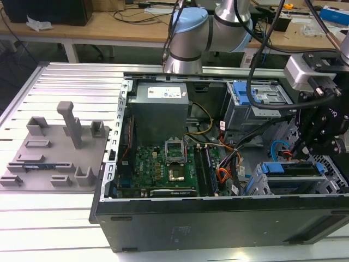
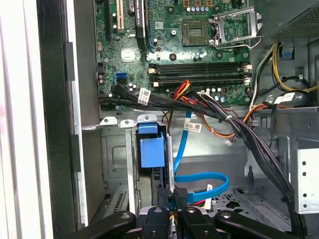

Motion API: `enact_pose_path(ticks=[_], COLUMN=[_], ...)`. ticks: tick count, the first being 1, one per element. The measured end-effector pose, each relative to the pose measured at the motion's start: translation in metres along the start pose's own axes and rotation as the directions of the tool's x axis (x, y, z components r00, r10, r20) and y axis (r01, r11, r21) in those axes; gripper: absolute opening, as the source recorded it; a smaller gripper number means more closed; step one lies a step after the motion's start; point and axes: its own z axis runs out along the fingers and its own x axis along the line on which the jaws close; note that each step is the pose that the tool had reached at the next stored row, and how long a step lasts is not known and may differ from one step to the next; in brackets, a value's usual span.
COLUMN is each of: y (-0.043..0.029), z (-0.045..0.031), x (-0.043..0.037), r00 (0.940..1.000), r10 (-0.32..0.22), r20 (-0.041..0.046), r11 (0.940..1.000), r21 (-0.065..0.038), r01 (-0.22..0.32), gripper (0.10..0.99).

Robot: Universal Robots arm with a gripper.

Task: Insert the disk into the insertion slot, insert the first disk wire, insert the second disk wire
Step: 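Insert the second disk wire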

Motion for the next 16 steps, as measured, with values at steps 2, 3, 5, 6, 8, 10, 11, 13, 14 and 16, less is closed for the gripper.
enact_pose_path(ticks=[2, 3, 5, 6, 8, 10, 11, 13, 14, 16], y=[-0.0001, -0.0002, -0.0002, -0.0002, -0.0002, -0.0004, -0.0009, -0.0010, -0.0010, -0.0010], z=[0.0005, 0.0009, 0.0018, 0.0021, 0.0028, 0.0035, 0.0043, 0.0053, 0.0057, 0.0067], x=[0.0014, 0.0028, 0.0049, 0.0049, 0.0049, 0.0050, 0.0049, 0.0049, 0.0049, 0.0049], r00=[1.0000, 1.0000, 1.0000, 1.0000, 1.0000, 1.0000, 1.0000, 1.0000, 1.0000, 1.0000], r10=[0.000, 0.000, 0.000, 0.000, 0.000, 0.000, 0.000, 0.000, 0.000, 0.000], r20=[0.0002, 0.0003, 0.0003, 0.0001, 0.0003, 0.0001, 0.0002, 0.0002, 0.0002, 0.0001], r11=[1.0000, 1.0000, 1.0000, 1.0000, 1.0000, 1.0000, 1.0000, 1.0000, 1.0000, 1.0000], r21=[0.000, 0.000, 0.000, 0.000, 0.000, 0.000, 0.000, -0.001, -0.001, -0.001], r01=[0.000, 0.000, 0.000, 0.000, 0.000, 0.000, 0.000, 0.000, 0.000, 0.000], gripper=[0.161, 0.161, 0.161, 0.161, 0.161, 0.161, 0.161, 0.161, 0.161, 0.161])
